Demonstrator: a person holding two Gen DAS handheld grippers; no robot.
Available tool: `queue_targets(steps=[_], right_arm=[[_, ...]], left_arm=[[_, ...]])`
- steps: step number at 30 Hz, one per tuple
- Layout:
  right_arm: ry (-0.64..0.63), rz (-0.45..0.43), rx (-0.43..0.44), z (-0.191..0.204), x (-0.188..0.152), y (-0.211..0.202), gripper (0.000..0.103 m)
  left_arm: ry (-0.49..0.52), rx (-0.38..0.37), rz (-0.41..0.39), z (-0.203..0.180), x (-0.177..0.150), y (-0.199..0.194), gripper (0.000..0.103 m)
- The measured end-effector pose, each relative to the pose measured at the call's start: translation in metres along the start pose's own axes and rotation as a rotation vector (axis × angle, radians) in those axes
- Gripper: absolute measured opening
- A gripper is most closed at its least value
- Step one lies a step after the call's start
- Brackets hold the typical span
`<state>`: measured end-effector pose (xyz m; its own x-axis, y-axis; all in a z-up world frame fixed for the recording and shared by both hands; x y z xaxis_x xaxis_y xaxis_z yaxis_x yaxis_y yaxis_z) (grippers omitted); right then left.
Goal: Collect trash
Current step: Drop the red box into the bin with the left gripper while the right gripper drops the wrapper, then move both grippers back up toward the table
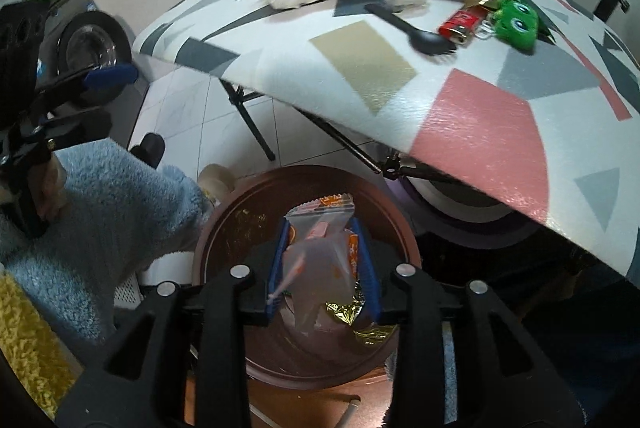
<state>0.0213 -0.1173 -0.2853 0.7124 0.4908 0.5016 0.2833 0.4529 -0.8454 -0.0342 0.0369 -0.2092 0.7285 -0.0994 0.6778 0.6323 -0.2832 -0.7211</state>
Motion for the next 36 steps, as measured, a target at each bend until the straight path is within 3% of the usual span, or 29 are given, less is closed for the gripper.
queue_targets(steps=[1,6,9,17,25,36], right_arm=[[-0.008,0.001,-0.005,0.002,0.000,0.000,0.041],[-0.027,0.003,-0.022,0.005,-0.002,0.000,0.080],[-0.025,-0.002,-0.028,0.003,-0.002,-0.001,0.090],[-0.014,-0.024,-0.037,-0.001,-0.002,-0.006,0.097],[-0.010,-0.089,-0.039,-0.003,-0.001,-0.020,0.097],[0.023,-0.099,-0.040,-0.008,0.001,-0.022,0.097]], left_arm=[[0.008,0.000,0.012,-0.002,-0.002,0.003,0.097],[0.034,-0.011,0.043,-0.007,-0.006,0.011,0.097],[0.013,-0.014,0.047,-0.003,-0.007,0.012,0.097],[-0.009,-0.012,0.047,0.001,-0.007,0.012,0.097],[-0.006,-0.017,0.060,0.001,-0.008,0.015,0.097],[-0.042,0.006,0.040,0.009,-0.008,0.013,0.097]])
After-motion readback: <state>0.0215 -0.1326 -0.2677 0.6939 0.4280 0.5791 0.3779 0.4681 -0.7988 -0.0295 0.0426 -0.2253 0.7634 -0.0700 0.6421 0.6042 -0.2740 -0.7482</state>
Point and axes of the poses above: each gripper's, at about its wrist camera, not at the fingertips, and y roughly the way its jaws point, z to its left, x to its top, the point moved 3 cm from there along y, roughly the way its jaws point, and after that the axes turned 2 degrees about y, right-handed, at the moved point
